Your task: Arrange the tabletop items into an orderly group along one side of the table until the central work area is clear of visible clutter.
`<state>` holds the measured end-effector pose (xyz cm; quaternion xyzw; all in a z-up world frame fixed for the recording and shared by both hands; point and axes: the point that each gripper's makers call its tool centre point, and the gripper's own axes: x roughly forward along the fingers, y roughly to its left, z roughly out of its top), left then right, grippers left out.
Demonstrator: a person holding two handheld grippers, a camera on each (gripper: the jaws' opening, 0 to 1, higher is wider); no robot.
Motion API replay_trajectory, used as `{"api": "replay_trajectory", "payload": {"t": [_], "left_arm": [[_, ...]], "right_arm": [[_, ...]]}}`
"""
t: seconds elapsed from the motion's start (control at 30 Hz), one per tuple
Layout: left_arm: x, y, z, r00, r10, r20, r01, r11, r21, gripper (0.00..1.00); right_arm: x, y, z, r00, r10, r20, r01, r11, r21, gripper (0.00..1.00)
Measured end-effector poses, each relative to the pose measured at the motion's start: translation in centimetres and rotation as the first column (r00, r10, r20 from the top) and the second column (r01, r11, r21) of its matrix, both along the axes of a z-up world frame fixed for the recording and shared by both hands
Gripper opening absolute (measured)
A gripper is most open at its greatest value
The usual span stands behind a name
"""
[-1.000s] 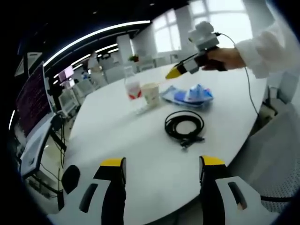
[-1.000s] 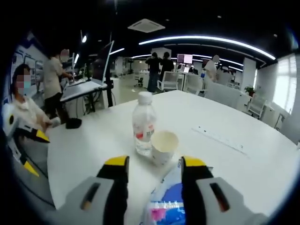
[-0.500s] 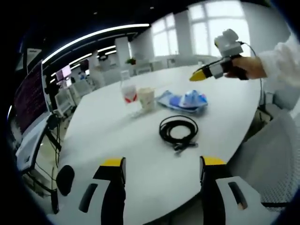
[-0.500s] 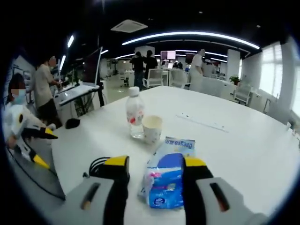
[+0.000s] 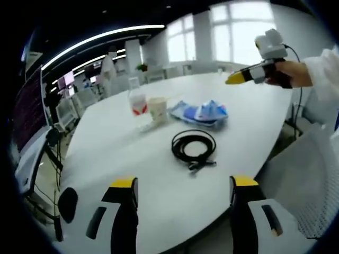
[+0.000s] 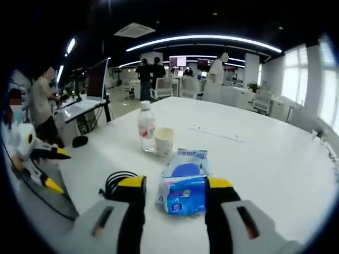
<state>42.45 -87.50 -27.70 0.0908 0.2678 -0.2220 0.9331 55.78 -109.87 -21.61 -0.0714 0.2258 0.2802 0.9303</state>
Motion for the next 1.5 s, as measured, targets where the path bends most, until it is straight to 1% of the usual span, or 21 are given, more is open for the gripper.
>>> {"api": "replay_trajectory", "payload": {"t": [0.1, 0.23, 0.27, 0.3, 0.4, 0.53, 0.63, 0.8, 0.87, 0.9, 0.93, 1.0, 1.03, 1.07, 1.13, 1.17, 1.27, 1.33, 1.4, 1.43, 1.5], "left_arm": [[0.1, -0.2, 0.5, 1.0, 0.003, 0.002, -0.003, 0.999, -0.041, 0.67], [0.4, 0.2, 0.3, 0.999, 0.024, -0.028, -0.025, 0.998, -0.056, 0.66], [0.6, 0.3, 0.1, 0.999, 0.033, -0.041, -0.036, 0.997, -0.063, 0.65], [0.8, 0.2, 0.1, 0.998, 0.037, -0.053, -0.041, 0.996, -0.074, 0.64], [1.9, -0.5, 0.7, 0.998, 0.056, -0.04, -0.06, 0.995, -0.083, 0.64], [3.5, -2.1, 1.5, 0.993, 0.113, -0.018, -0.115, 0.989, -0.097, 0.65], [4.4, -3.8, 1.6, 0.985, 0.173, -0.005, -0.172, 0.979, -0.112, 0.65], [5.1, -7.3, 1.4, 0.971, 0.241, -0.011, -0.241, 0.965, -0.103, 0.65], [5.5, -8.3, 1.2, 0.966, 0.259, -0.008, -0.259, 0.962, -0.083, 0.65], [5.7, -8.5, 1.1, 0.962, 0.274, -0.01, -0.274, 0.959, -0.07, 0.65], [5.9, -8.8, 0.9, 0.957, 0.288, -0.014, -0.288, 0.956, -0.061, 0.64], [6.4, -9.5, 0.9, 0.946, 0.322, -0.024, -0.323, 0.945, -0.051, 0.64], [6.7, -9.8, 1.0, 0.937, 0.348, -0.032, -0.35, 0.936, -0.051, 0.63], [6.9, -10.2, 1.3, 0.932, 0.361, -0.032, -0.362, 0.931, -0.055, 0.63], [7.6, -11.1, 2.5, 0.916, 0.402, -0.014, -0.401, 0.91, -0.107, 0.63], [7.9, -11.5, 2.8, 0.912, 0.41, -0.015, -0.409, 0.904, -0.122, 0.63], [8.1, -12.9, 3.2, 0.913, 0.407, -0.022, -0.406, 0.907, -0.107, 0.63], [8.2, -13.7, 3.1, 0.922, 0.386, -0.035, -0.387, 0.918, -0.081, 0.62], [8.5, -13.6, 2.8, 0.924, 0.382, -0.027, -0.383, 0.922, -0.062, 0.62], [8.6, -13.5, 2.8, 0.923, 0.383, -0.027, -0.384, 0.921, -0.064, 0.63], [8.8, -13.5, 2.8, 0.912, 0.409, -0.041, -0.411, 0.906, -0.098, 0.63]], "right_arm": [[-0.1, -0.6, 0.4, 1.0, -0.015, 0.006, 0.015, 1.0, 0.01, 0.42], [0.0, -1.2, 0.7, 1.0, -0.017, 0.015, 0.017, 1.0, 0.019, 0.41], [0.2, -1.8, 0.5, 0.999, -0.028, 0.018, 0.028, 1.0, 0.005, 0.4], [0.4, -2.2, 0.5, 0.999, -0.038, 0.018, 0.038, 0.999, 0.008, 0.4], [0.9, -2.9, 0.3, 0.999, -0.047, 0.013, 0.046, 0.996, 0.077, 0.4], [1.7, -4.0, -1.1, 1.0, 0.011, -0.01, -0.01, 0.998, 0.067, 0.4], [2.9, -5.2, -1.1, 0.999, 0.03, -0.018, -0.029, 0.995, 0.1, 0.4], [4.9, -7.8, -0.6, 0.996, 0.093, -0.008, -0.091, 0.986, 0.137, 0.4], [5.6, -9.1, -1.3, 0.994, 0.104, -0.036, -0.098, 0.984, 0.151, 0.4], [5.8, -9.7, -1.8, 0.992, 0.105, -0.069, -0.092, 0.981, 0.173, 0.4], [6.0, -10.2, -2.2, 0.989, 0.121, -0.085, -0.105, 0.979, 0.174, 0.41], [6.1, -11.0, -2.4, 0.984, 0.157, -0.09, -0.141, 0.977, 0.162, 0.41], [6.1, -11.2, -2.4, 0.981, 0.17, -0.09, -0.153, 0.974, 0.169, 0.42], [6.0, -11.3, -2.2, 0.978, 0.185, -0.097, -0.166, 0.97, 0.178, 0.42], [6.0, -11.7, -2.1, 0.972, 0.21, -0.109, -0.188, 0.965, 0.183, 0.41], [6.1, -11.9, -2.1, 0.971, 0.215, -0.11, -0.193, 0.964, 0.183, 0.41], [6.4, -12.4, -2.0, 0.967, 0.228, -0.114, -0.203, 0.96, 0.194, 0.41], [6.6, -12.7, -2.1, 0.966, 0.227, -0.121, -0.2, 0.958, 0.205, 0.4], [6.9, -12.9, -2.4, 0.965, 0.228, -0.133, -0.197, 0.958, 0.21, 0.39], [7.0, -12.9, -2.6, 0.962, 0.232, -0.143, -0.199, 0.957, 0.21, 0.39], [7.0, -13.0, -2.9, 0.959, 0.244, -0.144, -0.211, 0.955, 0.209, 0.39]]}}
